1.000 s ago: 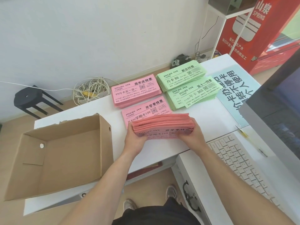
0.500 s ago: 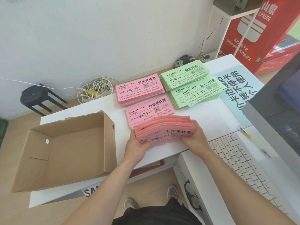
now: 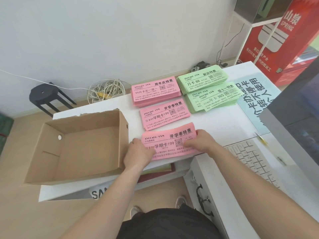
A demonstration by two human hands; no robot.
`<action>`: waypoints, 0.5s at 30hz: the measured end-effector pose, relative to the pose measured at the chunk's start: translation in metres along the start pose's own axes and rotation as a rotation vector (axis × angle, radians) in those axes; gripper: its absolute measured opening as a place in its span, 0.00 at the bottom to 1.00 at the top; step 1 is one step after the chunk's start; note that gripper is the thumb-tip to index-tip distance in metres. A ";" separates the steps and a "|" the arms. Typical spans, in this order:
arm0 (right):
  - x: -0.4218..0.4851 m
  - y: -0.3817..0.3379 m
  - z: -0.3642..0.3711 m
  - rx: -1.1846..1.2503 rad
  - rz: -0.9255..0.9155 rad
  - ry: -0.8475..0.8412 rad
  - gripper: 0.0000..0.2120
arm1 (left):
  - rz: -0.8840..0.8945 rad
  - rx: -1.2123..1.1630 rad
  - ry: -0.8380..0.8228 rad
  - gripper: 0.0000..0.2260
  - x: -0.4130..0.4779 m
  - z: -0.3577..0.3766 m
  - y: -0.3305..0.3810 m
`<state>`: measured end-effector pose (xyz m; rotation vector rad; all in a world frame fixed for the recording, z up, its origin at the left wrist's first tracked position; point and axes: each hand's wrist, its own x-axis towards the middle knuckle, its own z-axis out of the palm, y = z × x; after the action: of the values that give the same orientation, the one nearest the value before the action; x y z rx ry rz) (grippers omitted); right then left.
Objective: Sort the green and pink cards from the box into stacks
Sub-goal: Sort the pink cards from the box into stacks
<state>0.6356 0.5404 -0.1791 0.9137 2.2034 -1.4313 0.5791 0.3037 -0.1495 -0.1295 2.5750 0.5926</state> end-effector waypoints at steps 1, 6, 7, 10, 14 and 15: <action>0.000 0.000 0.001 -0.011 0.000 0.009 0.20 | 0.041 0.048 0.083 0.29 -0.007 0.002 0.003; -0.009 -0.006 0.005 -0.063 -0.031 0.058 0.18 | 0.403 -0.130 -0.047 0.15 -0.033 0.021 0.039; -0.012 -0.008 0.006 -0.062 -0.042 0.065 0.19 | 0.404 -0.172 -0.120 0.15 -0.035 0.026 0.045; -0.023 -0.006 0.008 -0.029 -0.104 0.069 0.17 | 0.389 -0.185 -0.145 0.18 -0.036 0.033 0.056; -0.042 -0.002 -0.002 0.174 -0.260 -0.028 0.13 | 0.334 -0.125 -0.071 0.25 -0.036 0.027 0.064; -0.046 -0.002 -0.004 0.251 -0.268 -0.065 0.15 | 0.313 -0.123 -0.072 0.26 -0.036 0.024 0.067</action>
<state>0.6681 0.5285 -0.1482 0.6518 2.1957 -1.8659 0.6080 0.3736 -0.1250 0.2548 2.5052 0.8530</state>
